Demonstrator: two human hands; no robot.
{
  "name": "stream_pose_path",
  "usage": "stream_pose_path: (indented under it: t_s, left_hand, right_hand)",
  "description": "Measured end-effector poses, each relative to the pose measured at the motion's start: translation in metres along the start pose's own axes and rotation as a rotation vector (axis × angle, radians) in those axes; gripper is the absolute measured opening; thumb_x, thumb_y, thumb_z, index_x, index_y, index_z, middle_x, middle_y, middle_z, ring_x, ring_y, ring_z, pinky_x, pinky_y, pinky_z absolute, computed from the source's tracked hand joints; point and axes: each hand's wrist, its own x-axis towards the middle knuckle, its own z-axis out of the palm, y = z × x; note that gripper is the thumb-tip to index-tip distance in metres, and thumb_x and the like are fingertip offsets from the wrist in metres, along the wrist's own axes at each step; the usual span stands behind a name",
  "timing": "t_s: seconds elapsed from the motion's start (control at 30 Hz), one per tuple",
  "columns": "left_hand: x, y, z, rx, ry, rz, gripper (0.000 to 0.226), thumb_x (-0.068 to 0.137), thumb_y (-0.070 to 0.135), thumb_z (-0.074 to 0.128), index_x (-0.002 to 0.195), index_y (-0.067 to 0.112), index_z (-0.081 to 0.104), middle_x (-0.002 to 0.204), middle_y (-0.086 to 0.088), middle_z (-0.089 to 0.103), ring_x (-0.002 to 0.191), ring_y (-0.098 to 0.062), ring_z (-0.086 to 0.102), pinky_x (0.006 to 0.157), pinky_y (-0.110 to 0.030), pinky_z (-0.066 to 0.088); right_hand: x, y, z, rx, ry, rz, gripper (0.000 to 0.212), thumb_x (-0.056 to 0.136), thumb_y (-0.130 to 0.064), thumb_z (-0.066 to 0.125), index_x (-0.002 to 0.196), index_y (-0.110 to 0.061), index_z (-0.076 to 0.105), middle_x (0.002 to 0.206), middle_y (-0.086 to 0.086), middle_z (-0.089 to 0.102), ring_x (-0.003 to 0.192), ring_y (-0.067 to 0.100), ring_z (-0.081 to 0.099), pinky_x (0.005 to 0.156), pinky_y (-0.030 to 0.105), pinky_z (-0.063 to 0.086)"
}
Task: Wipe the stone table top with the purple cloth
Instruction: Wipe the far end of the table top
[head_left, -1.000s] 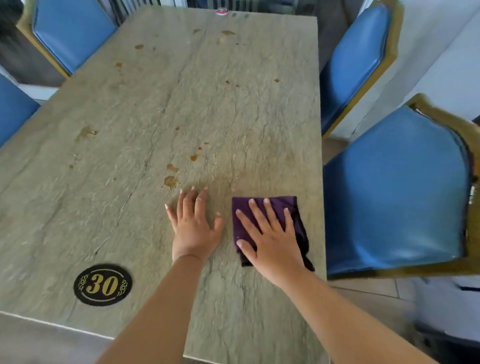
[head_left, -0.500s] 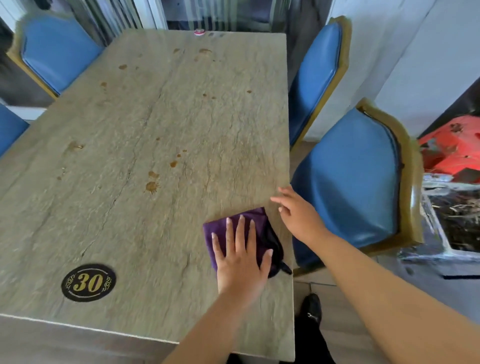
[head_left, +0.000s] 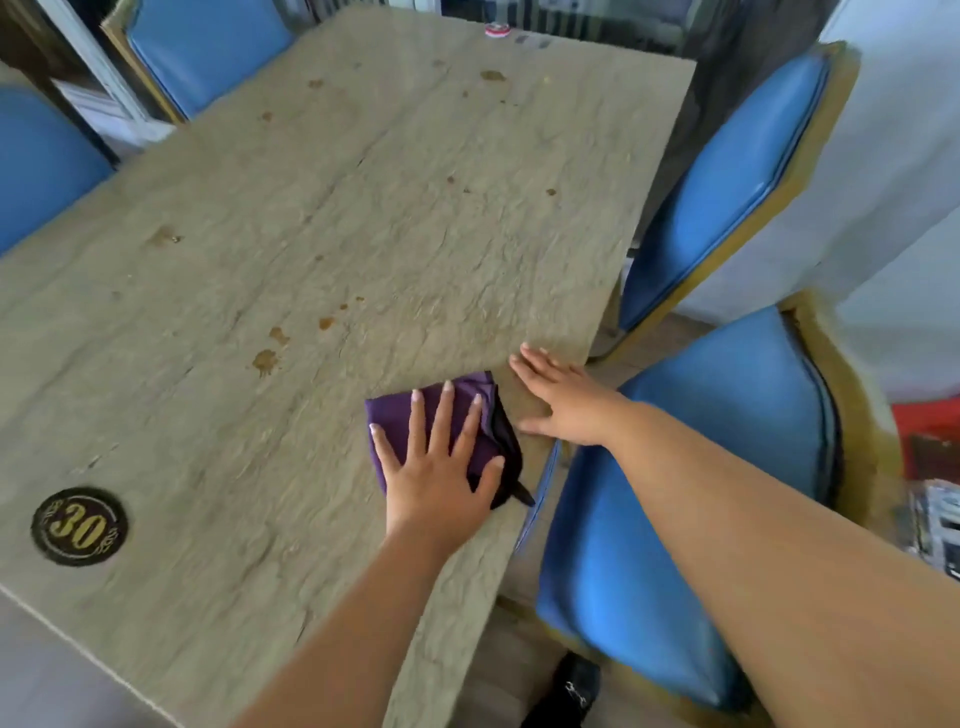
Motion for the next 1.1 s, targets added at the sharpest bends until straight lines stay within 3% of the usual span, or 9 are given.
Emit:
stream_pose_path:
  t_s: [0.17, 0.43, 0.5, 0.6, 0.7, 0.77, 0.83, 0.93, 1.1]
  left_hand:
    - [-0.063, 0.001, 0.007, 0.003, 0.018, 0.156, 0.068, 0.089, 0.072, 0.023, 0.151, 0.044, 0.013, 0.162, 0.011, 0.008, 0.15, -0.023, 0.007, 0.111, -0.069, 0.009]
    - [0.064, -0.022, -0.018, -0.046, -0.057, -0.287, 0.07, 0.085, 0.073, 0.005, 0.148, 0.048, -0.008, 0.16, 0.011, -0.017, 0.146, -0.02, -0.022, 0.106, -0.072, -0.01]
    - [0.076, -0.01, -0.02, -0.068, -0.072, -0.333, 0.069, 0.086, 0.071, 0.005, 0.149, 0.046, -0.01, 0.16, 0.009, -0.019, 0.146, -0.024, -0.024, 0.105, -0.072, -0.01]
    - [0.047, 0.016, -0.009, -0.048, -0.033, -0.214, 0.069, 0.086, 0.071, 0.005, 0.148, 0.046, -0.012, 0.161, 0.008, -0.016, 0.147, -0.026, -0.02, 0.106, -0.07, -0.014]
    - [0.007, 0.036, 0.002, -0.036, 0.033, -0.049, 0.068, 0.089, 0.071, 0.019, 0.151, 0.045, 0.007, 0.163, 0.007, 0.003, 0.15, -0.026, -0.002, 0.109, -0.07, -0.004]
    - [0.005, 0.036, 0.002, -0.028, 0.053, -0.031, 0.067, 0.088, 0.073, 0.021, 0.15, 0.047, 0.015, 0.162, 0.009, 0.011, 0.15, -0.023, 0.005, 0.11, -0.069, 0.001]
    - [0.03, 0.029, -0.001, -0.02, 0.047, -0.088, 0.066, 0.087, 0.076, 0.014, 0.148, 0.053, 0.007, 0.162, 0.014, 0.006, 0.15, -0.019, -0.001, 0.11, -0.068, -0.003]
    - [0.098, 0.014, -0.01, -0.017, 0.038, -0.276, 0.066, 0.083, 0.078, 0.006, 0.144, 0.056, -0.006, 0.161, 0.017, -0.008, 0.148, -0.014, -0.015, 0.109, -0.067, -0.012]
    - [0.22, 0.004, -0.025, -0.11, 0.007, -0.67, 0.07, 0.081, 0.075, 0.003, 0.147, 0.051, -0.004, 0.161, 0.014, -0.013, 0.147, -0.019, -0.019, 0.105, -0.072, -0.014]
  right_hand:
    - [0.007, -0.002, 0.004, 0.009, 0.051, 0.002, 0.084, 0.095, -0.046, 0.047, 0.151, -0.025, -0.013, 0.157, -0.005, -0.026, 0.145, 0.016, -0.02, 0.118, 0.042, -0.004]
    - [0.009, 0.0, 0.004, 0.097, 0.043, 0.022, 0.086, 0.094, -0.041, 0.053, 0.151, -0.03, -0.01, 0.156, -0.011, -0.026, 0.145, 0.012, -0.019, 0.117, 0.04, -0.007]
    - [0.011, 0.0, -0.001, 0.149, 0.06, 0.025, 0.074, 0.097, -0.034, 0.049, 0.153, -0.028, 0.001, 0.159, -0.011, -0.016, 0.147, 0.012, -0.011, 0.118, 0.039, 0.001]
    - [0.019, 0.007, -0.021, 0.237, 0.163, 0.047, 0.046, 0.101, -0.021, 0.041, 0.146, -0.025, 0.036, 0.16, -0.01, 0.013, 0.146, 0.013, 0.016, 0.113, 0.033, 0.022]
    - [0.032, 0.021, -0.045, 0.136, 0.162, 0.037, 0.037, 0.1, -0.014, 0.042, 0.133, -0.025, 0.053, 0.16, -0.005, 0.015, 0.147, 0.015, 0.011, 0.111, 0.037, 0.027]
    - [0.046, 0.032, -0.058, 0.074, 0.112, -0.022, 0.04, 0.099, -0.015, 0.046, 0.137, -0.027, 0.049, 0.161, -0.003, 0.008, 0.148, 0.015, 0.0, 0.113, 0.04, 0.025]
    - [0.064, 0.044, -0.072, -0.026, 0.073, -0.09, 0.052, 0.098, -0.023, 0.048, 0.147, -0.029, 0.032, 0.162, -0.002, 0.0, 0.148, 0.017, -0.006, 0.117, 0.042, 0.018]
    - [0.1, 0.064, -0.098, -0.149, 0.04, -0.183, 0.061, 0.097, -0.033, 0.048, 0.151, -0.033, 0.017, 0.161, -0.001, -0.011, 0.147, 0.021, -0.013, 0.119, 0.046, 0.007]
    - [0.162, 0.1, -0.122, -0.243, 0.014, -0.224, 0.082, 0.094, -0.053, 0.043, 0.15, -0.032, -0.013, 0.158, -0.007, -0.022, 0.146, 0.019, -0.016, 0.117, 0.047, -0.003]
